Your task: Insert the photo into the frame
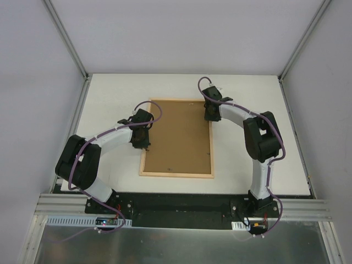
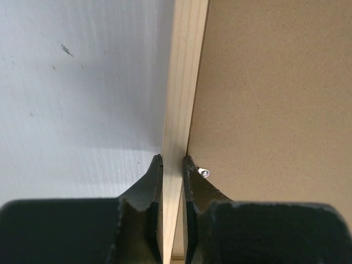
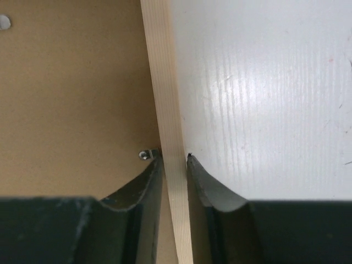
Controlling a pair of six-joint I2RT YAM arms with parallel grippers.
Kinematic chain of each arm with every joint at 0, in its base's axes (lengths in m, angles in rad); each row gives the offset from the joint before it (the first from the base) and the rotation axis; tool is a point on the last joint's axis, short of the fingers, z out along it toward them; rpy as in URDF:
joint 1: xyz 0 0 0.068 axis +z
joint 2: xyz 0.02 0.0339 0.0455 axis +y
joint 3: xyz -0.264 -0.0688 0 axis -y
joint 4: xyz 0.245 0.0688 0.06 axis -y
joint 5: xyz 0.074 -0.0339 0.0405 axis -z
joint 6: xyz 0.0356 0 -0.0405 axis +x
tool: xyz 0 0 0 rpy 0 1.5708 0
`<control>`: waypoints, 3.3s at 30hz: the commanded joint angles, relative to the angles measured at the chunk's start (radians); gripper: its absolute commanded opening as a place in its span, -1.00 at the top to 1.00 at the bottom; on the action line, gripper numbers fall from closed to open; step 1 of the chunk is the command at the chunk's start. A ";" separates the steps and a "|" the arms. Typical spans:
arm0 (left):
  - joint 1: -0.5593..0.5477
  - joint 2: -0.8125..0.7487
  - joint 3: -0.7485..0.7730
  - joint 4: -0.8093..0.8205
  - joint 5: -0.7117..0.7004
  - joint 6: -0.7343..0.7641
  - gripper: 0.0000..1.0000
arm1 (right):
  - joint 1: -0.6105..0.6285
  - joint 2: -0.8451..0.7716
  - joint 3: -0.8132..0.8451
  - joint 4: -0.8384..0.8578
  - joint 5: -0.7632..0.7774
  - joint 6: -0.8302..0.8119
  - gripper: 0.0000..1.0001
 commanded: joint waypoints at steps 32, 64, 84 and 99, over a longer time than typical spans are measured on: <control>-0.092 -0.062 0.169 -0.152 -0.019 -0.067 0.16 | -0.004 -0.282 -0.439 0.045 -0.150 -0.102 0.93; 0.095 0.455 0.569 -0.149 0.043 0.005 0.03 | -0.007 -0.335 -0.511 0.062 -0.186 -0.136 0.94; 0.096 0.380 0.413 -0.097 0.037 -0.029 0.66 | -0.010 -0.334 -0.511 0.062 -0.187 -0.136 0.94; 0.097 0.357 0.393 -0.097 0.049 -0.044 1.00 | -0.008 -0.331 -0.508 0.060 -0.187 -0.136 0.94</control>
